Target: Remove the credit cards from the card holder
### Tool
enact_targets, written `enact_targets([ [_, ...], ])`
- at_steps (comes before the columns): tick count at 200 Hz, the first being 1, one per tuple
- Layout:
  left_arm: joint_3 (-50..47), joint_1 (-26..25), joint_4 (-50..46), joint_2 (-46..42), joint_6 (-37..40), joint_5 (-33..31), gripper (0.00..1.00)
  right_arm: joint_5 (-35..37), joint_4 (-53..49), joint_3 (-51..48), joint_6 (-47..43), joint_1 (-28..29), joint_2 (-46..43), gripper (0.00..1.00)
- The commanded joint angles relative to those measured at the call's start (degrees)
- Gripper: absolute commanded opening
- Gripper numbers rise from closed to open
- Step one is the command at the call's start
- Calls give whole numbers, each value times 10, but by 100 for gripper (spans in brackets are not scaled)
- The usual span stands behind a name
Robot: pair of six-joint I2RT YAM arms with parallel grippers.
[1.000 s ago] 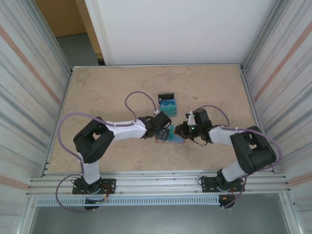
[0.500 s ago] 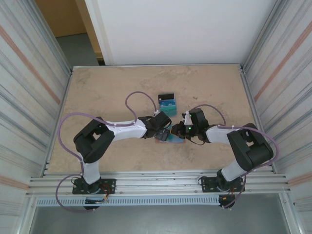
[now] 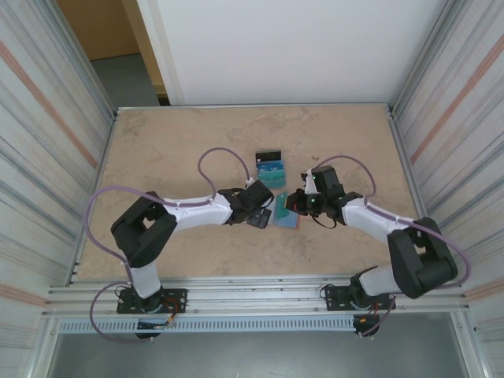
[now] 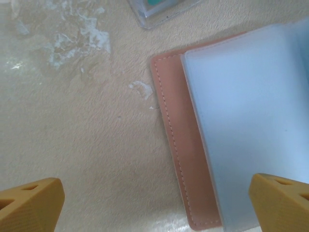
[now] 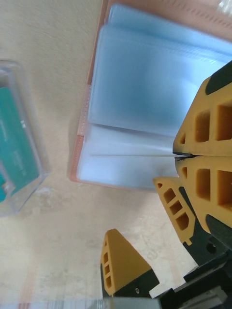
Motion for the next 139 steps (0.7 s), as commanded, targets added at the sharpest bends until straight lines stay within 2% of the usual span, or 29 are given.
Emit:
enact_targets([
  [1, -11, 3, -16, -51, 11, -14, 99, 28, -95, 22, -82, -2, -42, 5],
  [41, -10, 5, -21, -130, 48, -21, 99, 4, -143, 43, -149, 15, -96, 5],
  [55, -21, 8, 2, -170, 88, -6, 99, 1, -157, 53, -179, 36, -111, 5],
  [64, -37, 11, 33, -203, 126, 24, 99, 3, -164, 60, -196, 55, -119, 5],
  [83, -75, 33, 99, -277, 218, 174, 99, 11, -166, 71, -233, 93, -132, 4],
  [98, -87, 45, 106, -319, 282, 269, 96, 4, -164, 78, -256, 113, -137, 3],
  [118, -86, 54, 68, -344, 346, 317, 92, -19, -163, 87, -286, 125, -142, 2],
  [139, -96, 79, 51, -353, 372, 382, 89, -52, -164, 95, -313, 128, -150, 2],
])
